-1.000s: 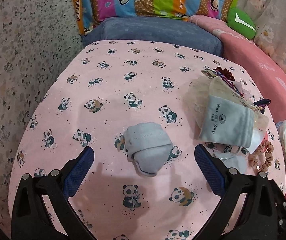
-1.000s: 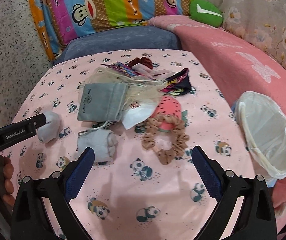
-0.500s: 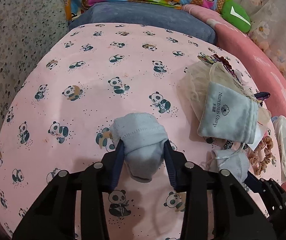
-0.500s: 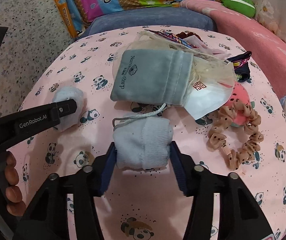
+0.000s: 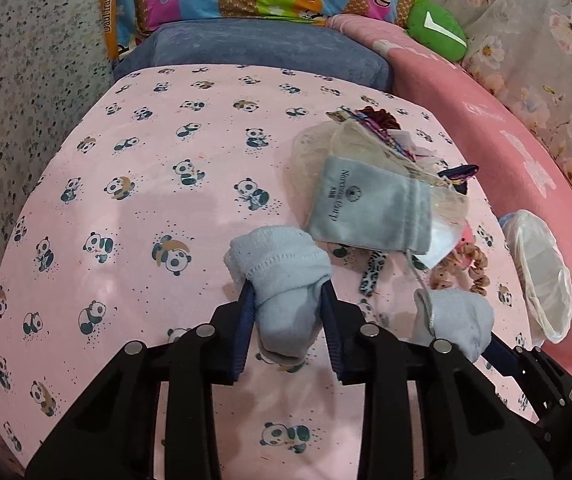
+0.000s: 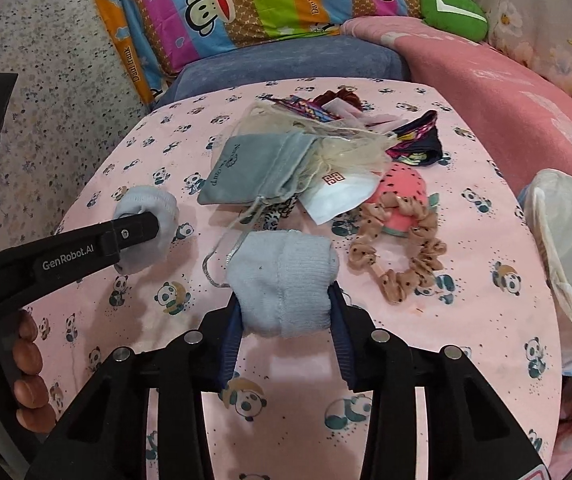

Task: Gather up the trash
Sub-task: 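Carry both held socks over the white trash bin with both tools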

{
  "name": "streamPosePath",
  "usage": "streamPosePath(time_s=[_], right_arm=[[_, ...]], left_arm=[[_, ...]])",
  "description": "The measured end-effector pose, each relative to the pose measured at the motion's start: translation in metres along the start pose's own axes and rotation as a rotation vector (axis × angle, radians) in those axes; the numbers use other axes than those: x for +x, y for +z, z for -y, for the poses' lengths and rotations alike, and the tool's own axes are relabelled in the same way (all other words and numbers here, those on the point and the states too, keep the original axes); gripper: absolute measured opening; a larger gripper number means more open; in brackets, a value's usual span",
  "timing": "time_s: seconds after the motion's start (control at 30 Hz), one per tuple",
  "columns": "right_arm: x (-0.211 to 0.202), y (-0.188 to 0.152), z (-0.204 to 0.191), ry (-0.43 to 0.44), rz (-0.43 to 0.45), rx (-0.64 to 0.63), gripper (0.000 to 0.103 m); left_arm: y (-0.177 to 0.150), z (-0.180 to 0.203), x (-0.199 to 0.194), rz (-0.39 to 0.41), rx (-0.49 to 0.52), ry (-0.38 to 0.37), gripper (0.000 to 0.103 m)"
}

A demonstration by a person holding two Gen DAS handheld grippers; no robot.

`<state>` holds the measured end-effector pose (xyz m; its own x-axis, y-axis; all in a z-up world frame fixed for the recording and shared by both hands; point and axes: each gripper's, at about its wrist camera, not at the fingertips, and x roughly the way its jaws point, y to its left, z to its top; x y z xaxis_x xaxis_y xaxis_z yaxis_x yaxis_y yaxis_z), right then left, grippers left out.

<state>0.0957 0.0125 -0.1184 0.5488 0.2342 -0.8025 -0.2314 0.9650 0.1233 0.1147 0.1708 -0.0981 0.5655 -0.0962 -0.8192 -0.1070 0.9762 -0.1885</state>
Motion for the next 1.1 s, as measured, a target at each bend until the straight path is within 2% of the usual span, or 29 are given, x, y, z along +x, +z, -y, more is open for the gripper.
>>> streamPosePath(time_s=[0.4,0.73,0.93,1.1], right_arm=[[-0.073,-0.007,0.063,-0.07,0.137,0.111,0.038],[-0.109,-0.015,0.126,-0.134,0.208,0.232,0.038],[-0.119,-0.023,0.16,-0.15,0.227,0.308,0.038],[-0.119,-0.022,0.162,-0.138,0.231,0.309,0.039]], left_arm=[[-0.013,0.09,-0.036,0.036,0.163,-0.084,0.03],[-0.023,0.163,-0.05,0.056,0.29,-0.153,0.031],[-0.023,0.182,-0.052,0.061,0.318,-0.168,0.031],[-0.021,0.179,-0.05,0.06,0.298,-0.155,0.031]])
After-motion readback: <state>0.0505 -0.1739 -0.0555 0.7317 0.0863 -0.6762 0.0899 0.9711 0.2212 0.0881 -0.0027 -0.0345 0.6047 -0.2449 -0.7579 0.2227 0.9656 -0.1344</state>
